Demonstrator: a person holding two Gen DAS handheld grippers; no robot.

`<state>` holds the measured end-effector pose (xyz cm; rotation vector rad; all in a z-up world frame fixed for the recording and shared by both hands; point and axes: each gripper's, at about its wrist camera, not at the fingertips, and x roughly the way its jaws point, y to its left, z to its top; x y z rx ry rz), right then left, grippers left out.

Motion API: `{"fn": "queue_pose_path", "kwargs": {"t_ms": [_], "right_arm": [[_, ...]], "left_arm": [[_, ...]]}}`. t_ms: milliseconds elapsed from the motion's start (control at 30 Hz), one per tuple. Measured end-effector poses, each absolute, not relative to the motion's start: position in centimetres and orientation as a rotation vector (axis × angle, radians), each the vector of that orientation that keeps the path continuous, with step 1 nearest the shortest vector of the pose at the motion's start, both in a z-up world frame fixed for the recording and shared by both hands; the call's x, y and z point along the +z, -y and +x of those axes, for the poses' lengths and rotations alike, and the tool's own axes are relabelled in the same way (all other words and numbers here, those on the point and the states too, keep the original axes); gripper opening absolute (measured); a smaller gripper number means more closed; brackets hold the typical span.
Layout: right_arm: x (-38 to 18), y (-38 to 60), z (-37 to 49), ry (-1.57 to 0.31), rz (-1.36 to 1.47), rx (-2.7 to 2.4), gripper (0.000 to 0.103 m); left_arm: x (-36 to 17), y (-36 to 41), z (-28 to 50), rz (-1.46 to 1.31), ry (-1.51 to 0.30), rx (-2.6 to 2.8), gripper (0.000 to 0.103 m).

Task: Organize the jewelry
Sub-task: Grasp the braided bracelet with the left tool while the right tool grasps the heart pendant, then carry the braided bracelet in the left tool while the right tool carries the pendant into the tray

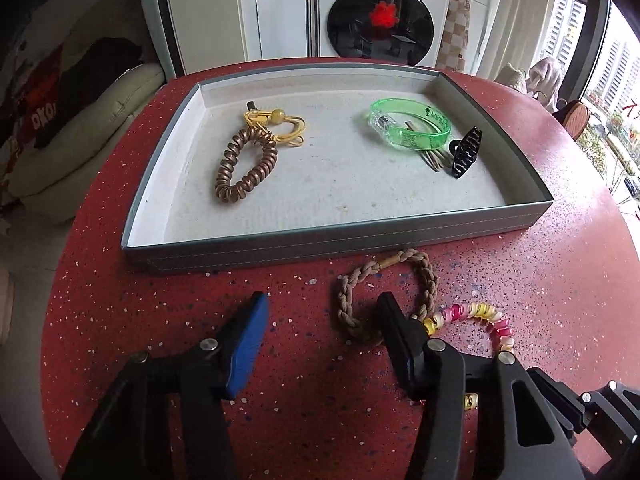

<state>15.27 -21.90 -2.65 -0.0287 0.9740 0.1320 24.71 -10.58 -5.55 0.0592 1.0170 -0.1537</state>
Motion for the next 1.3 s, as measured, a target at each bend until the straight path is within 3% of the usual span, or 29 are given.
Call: {"fn": "queue_pose_path", "kwargs": {"t_ms": [67, 100, 167, 1300], "right_arm": [[-2.7, 22.0, 15.3, -0.976, -0.020, 0.130, 0.007], [-2.7, 22.1, 15.3, -0.977, -0.015, 0.129, 0.007], [-2.7, 22.2, 15.2, -0.975, -0.011, 0.126, 0.007], [1.5, 24.9, 14.0, -0.917, 0.184, 0.103, 0.007]], "left_arm": [[-5.4, 10.8, 24.5, 0.076, -1.010, -0.168, 0.051], [-5.3, 11.0, 24.5, 0.085, -1.009, -0.177, 0.049], [-5.3, 11.2, 24.3, 0.105, -1.004, -0.190, 0.024], [-0.3, 4.1, 20.3, 0.001, -0.891, -0.383, 0.024]]}}
